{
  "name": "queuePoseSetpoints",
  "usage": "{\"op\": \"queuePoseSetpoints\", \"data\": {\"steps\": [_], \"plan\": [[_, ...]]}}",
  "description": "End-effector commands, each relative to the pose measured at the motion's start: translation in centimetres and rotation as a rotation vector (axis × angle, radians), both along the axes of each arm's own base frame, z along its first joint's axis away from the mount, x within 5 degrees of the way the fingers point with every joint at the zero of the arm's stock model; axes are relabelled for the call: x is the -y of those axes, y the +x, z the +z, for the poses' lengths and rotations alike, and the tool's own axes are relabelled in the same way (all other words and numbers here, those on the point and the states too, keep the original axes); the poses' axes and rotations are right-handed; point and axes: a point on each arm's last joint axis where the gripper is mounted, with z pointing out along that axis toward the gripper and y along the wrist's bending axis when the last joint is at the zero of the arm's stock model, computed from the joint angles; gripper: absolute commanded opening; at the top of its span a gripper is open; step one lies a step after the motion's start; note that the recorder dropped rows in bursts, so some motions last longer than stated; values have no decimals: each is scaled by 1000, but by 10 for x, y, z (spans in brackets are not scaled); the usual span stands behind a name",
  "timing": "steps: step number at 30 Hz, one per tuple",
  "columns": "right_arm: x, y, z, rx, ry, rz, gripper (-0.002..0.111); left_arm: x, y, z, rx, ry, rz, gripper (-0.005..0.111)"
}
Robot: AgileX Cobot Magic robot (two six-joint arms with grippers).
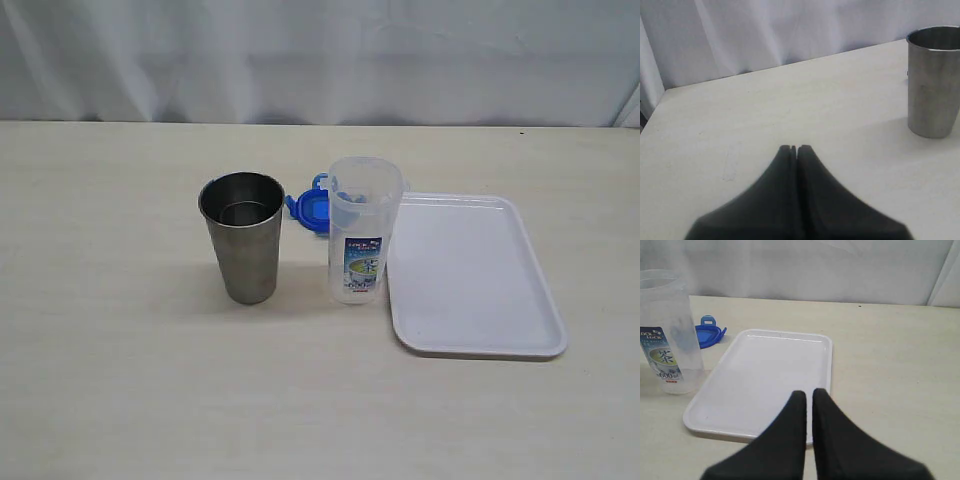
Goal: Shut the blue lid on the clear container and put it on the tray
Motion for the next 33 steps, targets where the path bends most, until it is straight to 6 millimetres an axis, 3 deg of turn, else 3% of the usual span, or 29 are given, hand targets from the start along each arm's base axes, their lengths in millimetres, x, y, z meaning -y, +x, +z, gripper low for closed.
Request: {"op": "queuePoseSetpoints", "data": {"steps": [1,4,17,21,25,27,29,31,33], "plan": [[1,0,0,2,-7,-5,5,0,0,1,16,7,2,0],[1,0,0,2,-7,-5,5,0,1,4,56,16,2,0],[1,0,0,2,-7,-5,5,1,-5,58,655,-94,-21,0],[1,0,0,2,-7,-5,5,1,-10,67,752,-196,-41,0],[1,0,0,2,-7,-5,5,1,-14,74,798,-440,-97,0],[1,0,0,2,-7,-5,5,5,-14,76,824,-383,-127,9],[1,0,0,2,-7,-5,5,8,-11,88,849,-358,-163,33],[1,0,0,2,-7,-5,5,11,-3,97,840,-345,-177,64],[1,0,0,2,-7,-5,5,14,7,102,796,-318,-185,84]]}}
